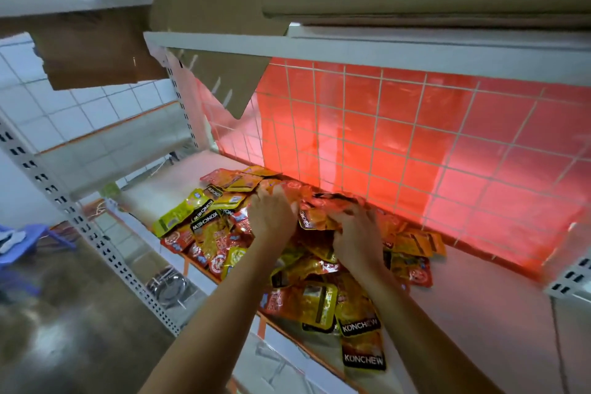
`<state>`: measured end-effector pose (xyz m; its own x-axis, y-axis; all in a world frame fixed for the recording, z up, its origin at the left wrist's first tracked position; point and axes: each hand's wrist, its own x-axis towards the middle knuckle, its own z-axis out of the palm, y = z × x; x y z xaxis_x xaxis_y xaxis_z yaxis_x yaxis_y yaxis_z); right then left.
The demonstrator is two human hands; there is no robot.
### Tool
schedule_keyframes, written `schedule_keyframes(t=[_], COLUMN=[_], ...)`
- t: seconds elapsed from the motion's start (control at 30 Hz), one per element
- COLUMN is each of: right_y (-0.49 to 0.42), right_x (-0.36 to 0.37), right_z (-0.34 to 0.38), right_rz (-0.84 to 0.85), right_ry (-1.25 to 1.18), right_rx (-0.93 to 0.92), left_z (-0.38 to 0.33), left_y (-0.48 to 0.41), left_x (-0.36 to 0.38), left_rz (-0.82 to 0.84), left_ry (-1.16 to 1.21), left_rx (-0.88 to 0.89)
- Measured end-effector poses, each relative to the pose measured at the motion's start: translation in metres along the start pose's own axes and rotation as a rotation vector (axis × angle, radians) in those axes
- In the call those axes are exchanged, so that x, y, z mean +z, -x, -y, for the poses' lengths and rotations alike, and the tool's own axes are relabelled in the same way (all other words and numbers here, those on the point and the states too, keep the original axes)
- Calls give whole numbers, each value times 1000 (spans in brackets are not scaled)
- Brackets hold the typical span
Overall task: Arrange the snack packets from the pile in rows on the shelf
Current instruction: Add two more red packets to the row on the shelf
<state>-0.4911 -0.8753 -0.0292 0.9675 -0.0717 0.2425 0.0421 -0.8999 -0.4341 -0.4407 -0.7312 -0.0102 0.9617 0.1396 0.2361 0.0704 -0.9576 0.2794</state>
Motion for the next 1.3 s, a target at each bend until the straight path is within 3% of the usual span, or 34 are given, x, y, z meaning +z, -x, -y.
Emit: schedule_keyframes(t=[0.1, 0.47, 0.6, 0.73, 0.83, 1.0, 1.1, 1.3], right_y=[6, 34, 55, 76, 90, 124, 155, 230], right_x=[-3, -18, -31, -44, -53, -73, -93, -145], right_z=[2, -13, -22, -34, -47, -85, -114, -171], right_rz=[-20, -47, -150, -259, -312, -454, -562, -754], right_ry=[-39, -299, -513, -797, -1030, -929, -917, -955], right_rx=[60, 223, 271, 371, 457, 484, 470, 471], left_z=[7, 5, -2, -23, -47, -96, -133, -210], left_y=[-3, 33, 52, 74, 95, 126, 156, 238], left_x=[1, -12, -14, -17, -15, 11, 14, 17], left_rz=[28, -131, -234, -218, -69, 351, 516, 774], left_ry=[-32, 456, 544, 716, 873, 1037, 1090, 1196], left_rx=[7, 87, 143, 220, 205, 199, 273, 188])
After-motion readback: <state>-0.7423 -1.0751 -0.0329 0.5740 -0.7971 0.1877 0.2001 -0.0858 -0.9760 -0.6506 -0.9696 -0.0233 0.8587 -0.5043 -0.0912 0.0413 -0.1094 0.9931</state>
